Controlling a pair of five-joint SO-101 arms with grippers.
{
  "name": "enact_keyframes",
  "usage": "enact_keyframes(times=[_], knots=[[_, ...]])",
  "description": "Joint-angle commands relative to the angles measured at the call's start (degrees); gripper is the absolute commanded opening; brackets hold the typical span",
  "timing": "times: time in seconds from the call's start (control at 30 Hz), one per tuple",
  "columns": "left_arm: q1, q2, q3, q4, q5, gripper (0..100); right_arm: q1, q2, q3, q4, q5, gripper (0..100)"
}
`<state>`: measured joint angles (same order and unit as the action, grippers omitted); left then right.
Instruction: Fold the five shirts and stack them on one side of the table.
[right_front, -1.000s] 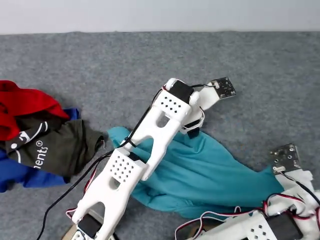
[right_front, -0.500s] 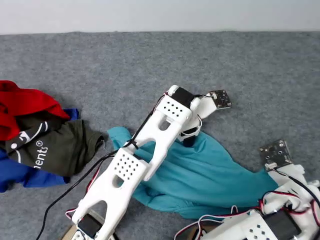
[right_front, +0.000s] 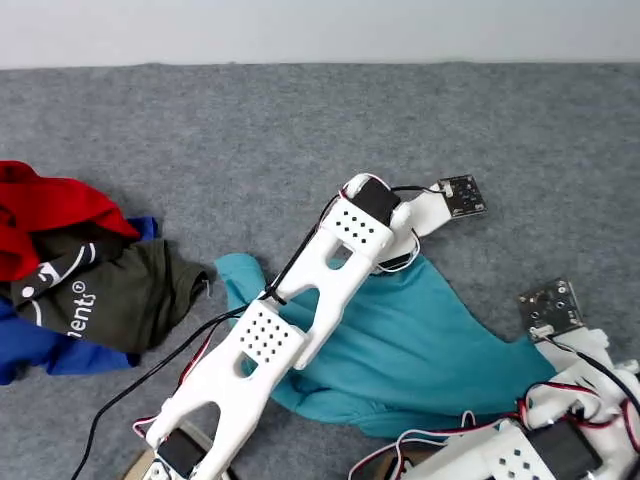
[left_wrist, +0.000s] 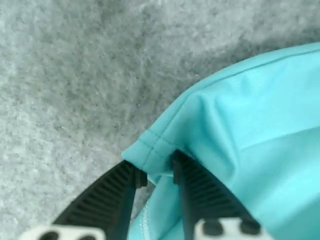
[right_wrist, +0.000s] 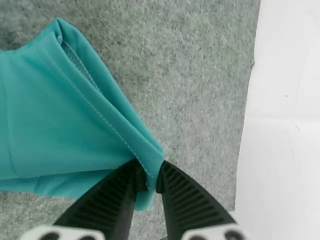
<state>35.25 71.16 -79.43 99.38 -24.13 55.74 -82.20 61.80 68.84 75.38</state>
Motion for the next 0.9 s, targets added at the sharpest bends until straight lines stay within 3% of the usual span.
enact_keyframes(times=[0.0, 0.23, 0.43, 0.53, 0.87], knots=[[-0.2, -2.1, -2.7, 1.1, -0.1, 9, -0.2, -0.7, -0.6, -0.7, 0.3, 0.9], [0.7, -4.0, -2.7, 1.0, -0.1, 4, -0.4, -0.7, -0.6, -0.7, 0.3, 0.9], [0.8, -3.8, -2.7, 1.0, 0.6, 17, -0.4, -0.7, -0.4, -0.8, 0.3, 0.9], [0.9, -4.0, -2.7, 0.4, 4.6, 22, -0.4, -0.7, 0.2, -0.8, 0.4, 0.9], [1.0, -3.3, -2.3, -9.1, 9.7, 22, -0.4, -0.7, 0.4, -0.9, 0.5, 0.9]])
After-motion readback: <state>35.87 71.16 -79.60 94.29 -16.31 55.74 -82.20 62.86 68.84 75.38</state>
